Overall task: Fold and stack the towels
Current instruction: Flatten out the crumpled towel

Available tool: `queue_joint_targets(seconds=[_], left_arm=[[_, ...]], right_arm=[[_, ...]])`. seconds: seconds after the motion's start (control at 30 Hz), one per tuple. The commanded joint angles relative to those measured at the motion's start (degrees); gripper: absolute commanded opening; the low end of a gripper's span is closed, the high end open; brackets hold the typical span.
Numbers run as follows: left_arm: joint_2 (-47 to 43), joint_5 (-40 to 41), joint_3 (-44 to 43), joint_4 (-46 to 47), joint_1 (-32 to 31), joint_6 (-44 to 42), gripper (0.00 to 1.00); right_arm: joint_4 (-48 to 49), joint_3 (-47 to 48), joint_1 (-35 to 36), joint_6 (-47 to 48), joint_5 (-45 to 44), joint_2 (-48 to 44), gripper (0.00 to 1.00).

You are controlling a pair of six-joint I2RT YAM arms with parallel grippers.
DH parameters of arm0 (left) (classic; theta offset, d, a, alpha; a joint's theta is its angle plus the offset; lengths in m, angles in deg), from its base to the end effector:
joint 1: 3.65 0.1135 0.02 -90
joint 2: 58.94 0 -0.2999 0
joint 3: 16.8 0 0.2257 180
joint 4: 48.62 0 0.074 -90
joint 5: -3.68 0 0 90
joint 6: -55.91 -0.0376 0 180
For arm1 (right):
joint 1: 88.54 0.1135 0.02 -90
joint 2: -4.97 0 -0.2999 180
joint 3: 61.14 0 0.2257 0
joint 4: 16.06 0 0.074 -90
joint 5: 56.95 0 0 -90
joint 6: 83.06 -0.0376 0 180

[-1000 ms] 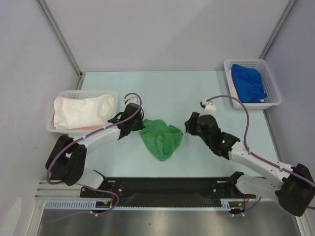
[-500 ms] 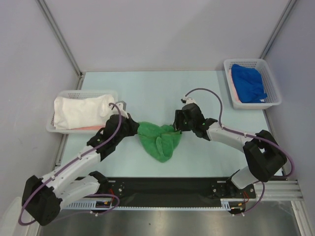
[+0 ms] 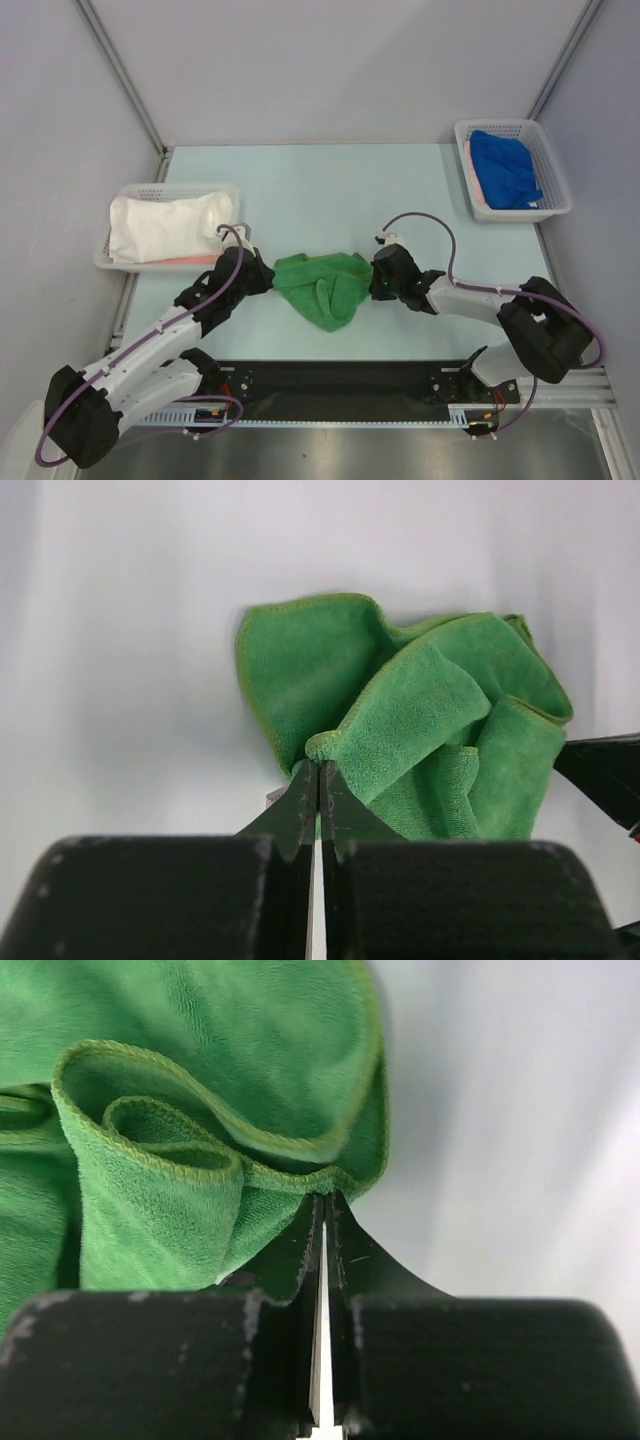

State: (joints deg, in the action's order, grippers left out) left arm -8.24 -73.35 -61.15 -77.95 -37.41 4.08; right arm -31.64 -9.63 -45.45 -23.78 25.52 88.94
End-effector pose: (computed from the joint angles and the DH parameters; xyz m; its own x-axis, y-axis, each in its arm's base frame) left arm 0.1246 -0.0731 0.2561 -0.6222 -0.3085 -0.7195 0.0069 0.9169 -0.3991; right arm 0.1884 0.1695 0.2079 -0.7801 -0.0363 -0.6246 -0.2498 0.9334 0.2578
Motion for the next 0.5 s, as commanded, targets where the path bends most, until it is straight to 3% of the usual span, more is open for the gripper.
queue_joint_targets(seconds=[0.0,0.2,0.47], left_arm=[[-0.60,0.91,0.53,-1.38,0.01,2.78,0.00],[-0.51,-1.97,4.22,-1.39,2.73,5.33,0.00],[2.99,-7.78,5.81,3.36,3.79,3.84,0.00]], right_arm=[[-3.79,-3.04,-2.82,-2.24,-4.60,-5.64,0.00],[-10.29,-6.21,-5.12,-7.06,-11.45,-14.61,0.00],[-15.04,-0.60,-5.82,-4.97,-12.51,-21.73,0.39]])
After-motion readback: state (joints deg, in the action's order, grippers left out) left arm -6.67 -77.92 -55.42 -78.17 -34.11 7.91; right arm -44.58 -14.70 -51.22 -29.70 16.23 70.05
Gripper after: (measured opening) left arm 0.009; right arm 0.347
